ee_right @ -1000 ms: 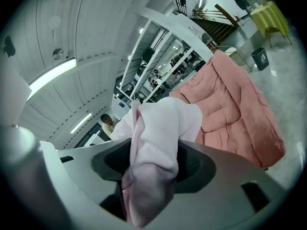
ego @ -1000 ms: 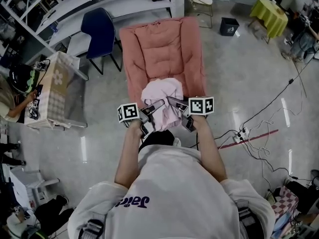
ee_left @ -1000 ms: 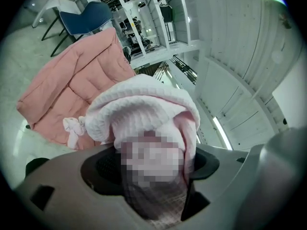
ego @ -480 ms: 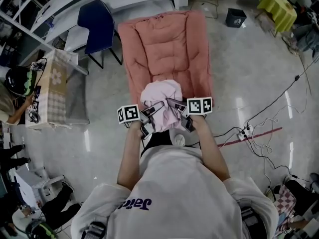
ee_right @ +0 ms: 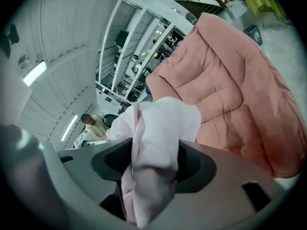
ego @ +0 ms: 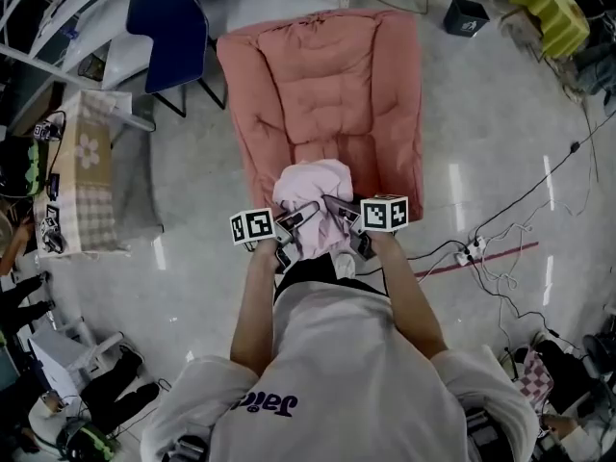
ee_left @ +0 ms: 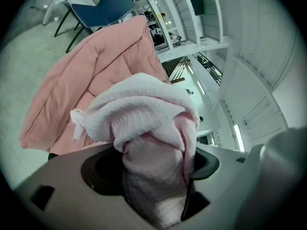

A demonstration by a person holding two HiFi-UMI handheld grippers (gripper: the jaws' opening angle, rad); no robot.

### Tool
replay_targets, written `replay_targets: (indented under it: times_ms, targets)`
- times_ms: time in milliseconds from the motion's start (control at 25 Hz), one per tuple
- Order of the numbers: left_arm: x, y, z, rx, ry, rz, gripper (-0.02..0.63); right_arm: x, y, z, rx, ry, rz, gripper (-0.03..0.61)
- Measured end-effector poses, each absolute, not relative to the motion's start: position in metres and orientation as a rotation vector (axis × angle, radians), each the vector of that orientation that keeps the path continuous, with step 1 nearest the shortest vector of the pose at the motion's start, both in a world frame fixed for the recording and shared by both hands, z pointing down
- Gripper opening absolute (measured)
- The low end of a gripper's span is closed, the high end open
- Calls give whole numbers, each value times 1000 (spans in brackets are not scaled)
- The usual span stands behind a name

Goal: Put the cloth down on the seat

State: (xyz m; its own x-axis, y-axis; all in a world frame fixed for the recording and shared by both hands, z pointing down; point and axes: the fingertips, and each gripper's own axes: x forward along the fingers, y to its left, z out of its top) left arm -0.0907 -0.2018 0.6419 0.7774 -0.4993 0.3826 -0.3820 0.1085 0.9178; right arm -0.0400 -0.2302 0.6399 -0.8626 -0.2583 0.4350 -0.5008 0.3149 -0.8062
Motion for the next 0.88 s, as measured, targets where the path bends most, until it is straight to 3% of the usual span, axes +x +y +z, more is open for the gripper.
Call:
replay_targets:
  times_ms: [640, 880]
  targets:
    - [-92, -282, 863, 1402, -781, 59, 344, -32, -311, 859, 928, -2125, 1580, 235]
    - [-88, -275, 895, 1452, -806, 119, 344, -26, -301, 891, 1005, -2125, 1557, 227]
